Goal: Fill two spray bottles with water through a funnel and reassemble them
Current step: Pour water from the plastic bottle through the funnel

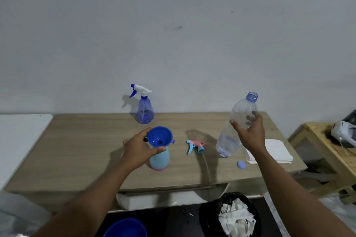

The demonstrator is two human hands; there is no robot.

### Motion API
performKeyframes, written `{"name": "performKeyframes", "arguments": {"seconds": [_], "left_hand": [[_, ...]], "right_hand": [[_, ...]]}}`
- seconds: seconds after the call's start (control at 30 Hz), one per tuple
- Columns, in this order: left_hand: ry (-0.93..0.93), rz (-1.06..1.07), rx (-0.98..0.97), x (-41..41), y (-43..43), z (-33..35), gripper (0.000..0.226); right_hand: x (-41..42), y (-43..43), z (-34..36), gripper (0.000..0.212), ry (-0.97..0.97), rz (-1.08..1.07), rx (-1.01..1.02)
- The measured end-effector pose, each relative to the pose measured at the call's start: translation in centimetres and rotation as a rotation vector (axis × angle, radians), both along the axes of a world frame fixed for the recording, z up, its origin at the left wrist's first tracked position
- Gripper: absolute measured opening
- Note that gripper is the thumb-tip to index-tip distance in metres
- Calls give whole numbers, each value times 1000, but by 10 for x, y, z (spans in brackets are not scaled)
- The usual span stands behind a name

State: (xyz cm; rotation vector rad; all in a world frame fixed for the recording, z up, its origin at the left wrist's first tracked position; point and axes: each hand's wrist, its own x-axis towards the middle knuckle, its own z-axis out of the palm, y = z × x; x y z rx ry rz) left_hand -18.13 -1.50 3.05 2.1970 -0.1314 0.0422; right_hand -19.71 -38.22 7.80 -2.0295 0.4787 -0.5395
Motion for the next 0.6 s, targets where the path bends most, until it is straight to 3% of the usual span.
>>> {"name": "performKeyframes", "arguments": {"seconds": [0.17,0.3,0.37,0.47,0.6], "left_hand": [[12,-6,-7,-2,2,0,87],[5,-8,-19,-2,3,0,80],[6,0,-34,0,3,-3,90],[18,43,-90,-2,5,-6,106],[54,61,-86,-4,17,-20,116]], "right_hand": [[-3,-3,-15,94,-4,-23,33],[-8,-4,-19,102,10,-34,23],[-15,6,-22,102,-35,-130,51],[-31,36,-34,82,-215,-301,79],[-35,75,-52,46,-206,-118,119]]}}
